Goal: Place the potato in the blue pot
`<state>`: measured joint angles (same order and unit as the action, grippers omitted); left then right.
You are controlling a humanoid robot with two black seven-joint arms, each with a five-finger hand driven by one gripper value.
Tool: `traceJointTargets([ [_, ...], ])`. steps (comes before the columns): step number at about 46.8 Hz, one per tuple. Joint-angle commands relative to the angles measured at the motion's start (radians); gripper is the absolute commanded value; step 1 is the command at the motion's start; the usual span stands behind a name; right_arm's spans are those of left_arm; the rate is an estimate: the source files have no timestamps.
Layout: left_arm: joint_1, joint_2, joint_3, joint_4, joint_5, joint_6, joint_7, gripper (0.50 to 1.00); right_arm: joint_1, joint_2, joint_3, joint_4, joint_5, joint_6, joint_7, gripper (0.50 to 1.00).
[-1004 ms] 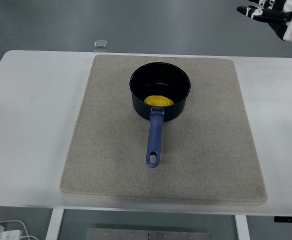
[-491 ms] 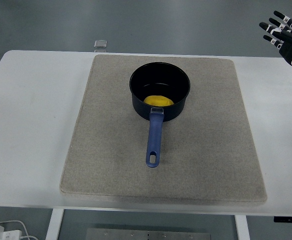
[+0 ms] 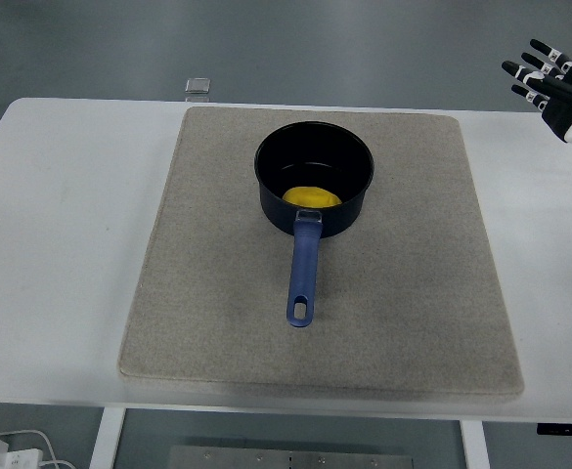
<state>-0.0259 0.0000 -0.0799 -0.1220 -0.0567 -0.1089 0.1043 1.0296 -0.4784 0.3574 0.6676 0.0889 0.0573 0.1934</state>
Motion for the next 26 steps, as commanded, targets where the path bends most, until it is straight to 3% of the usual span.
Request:
traceJointTargets([
  [1,0.000,0.000,-0.001,0.001,0.000,0.000,0.000,1.000,0.001,0.000,0.002,0.001,0.000,-0.001,0.000,0.928],
  [26,0.000,0.000,0.000,-0.001,0.000,0.000,0.000,1.000,0.001,0.001,0.002,0.007,-0.005,0.004,-0.002,0.928],
])
